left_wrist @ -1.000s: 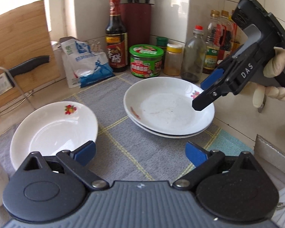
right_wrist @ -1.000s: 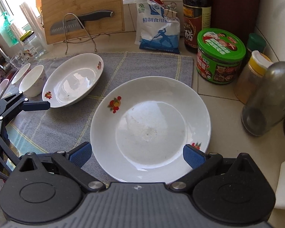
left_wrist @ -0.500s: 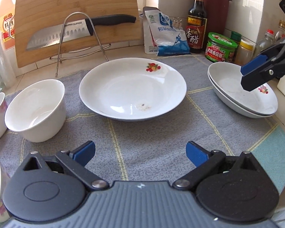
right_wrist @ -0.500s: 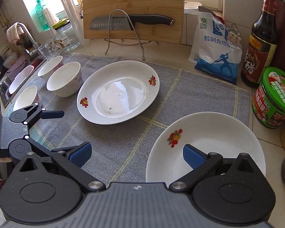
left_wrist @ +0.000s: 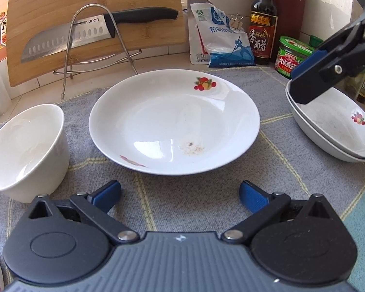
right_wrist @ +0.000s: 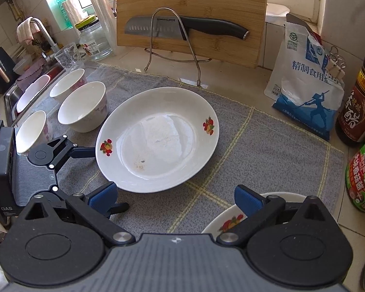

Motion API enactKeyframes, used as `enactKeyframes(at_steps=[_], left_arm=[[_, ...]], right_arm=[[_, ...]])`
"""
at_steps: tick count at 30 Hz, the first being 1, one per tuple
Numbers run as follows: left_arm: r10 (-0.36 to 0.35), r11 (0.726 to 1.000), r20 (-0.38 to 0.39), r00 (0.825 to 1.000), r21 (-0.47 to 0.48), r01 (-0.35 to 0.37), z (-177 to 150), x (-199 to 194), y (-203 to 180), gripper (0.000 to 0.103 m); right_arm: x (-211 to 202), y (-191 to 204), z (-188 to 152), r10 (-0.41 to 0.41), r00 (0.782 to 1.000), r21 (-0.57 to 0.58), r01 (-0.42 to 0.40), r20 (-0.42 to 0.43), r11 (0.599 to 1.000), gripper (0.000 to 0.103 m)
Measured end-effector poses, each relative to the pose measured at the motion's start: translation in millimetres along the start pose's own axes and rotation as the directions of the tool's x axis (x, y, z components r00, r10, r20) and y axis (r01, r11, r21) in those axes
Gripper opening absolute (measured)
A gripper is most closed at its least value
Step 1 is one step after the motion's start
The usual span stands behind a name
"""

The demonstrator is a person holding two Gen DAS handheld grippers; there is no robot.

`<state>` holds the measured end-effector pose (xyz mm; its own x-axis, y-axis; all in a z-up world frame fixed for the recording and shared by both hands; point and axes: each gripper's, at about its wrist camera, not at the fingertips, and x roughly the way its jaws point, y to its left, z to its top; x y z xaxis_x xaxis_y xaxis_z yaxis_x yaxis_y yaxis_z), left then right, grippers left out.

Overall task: Organize plates and bowls
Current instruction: 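Move the right gripper toward the deep white plate on the mat, then close the right gripper on the rim of the deep white plate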

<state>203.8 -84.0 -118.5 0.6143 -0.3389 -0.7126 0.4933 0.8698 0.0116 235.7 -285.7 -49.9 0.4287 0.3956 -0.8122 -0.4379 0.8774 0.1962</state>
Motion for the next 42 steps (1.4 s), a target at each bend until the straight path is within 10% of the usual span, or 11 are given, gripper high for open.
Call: enactKeyframes(at_steps=[22, 42], left_arm=[[0.02, 1.0, 0.077, 0.997, -0.021, -0.018, -2.4, 3.8, -1.5, 0.103], [-0.016, 0.999, 0.105, 0.994, -0.027, 0.019, -3.9, -2.0, 3.1, 0.1]], right_arm=[[99.4, -27.1, 77.1, 0.185, 0.972, -0.118, -0.203, -0.148, 0.972, 0.103], [130.9, -43.6, 106.0, 0.396, 0.886, -0.017, -0.412, -0.243, 0.911, 0.103]])
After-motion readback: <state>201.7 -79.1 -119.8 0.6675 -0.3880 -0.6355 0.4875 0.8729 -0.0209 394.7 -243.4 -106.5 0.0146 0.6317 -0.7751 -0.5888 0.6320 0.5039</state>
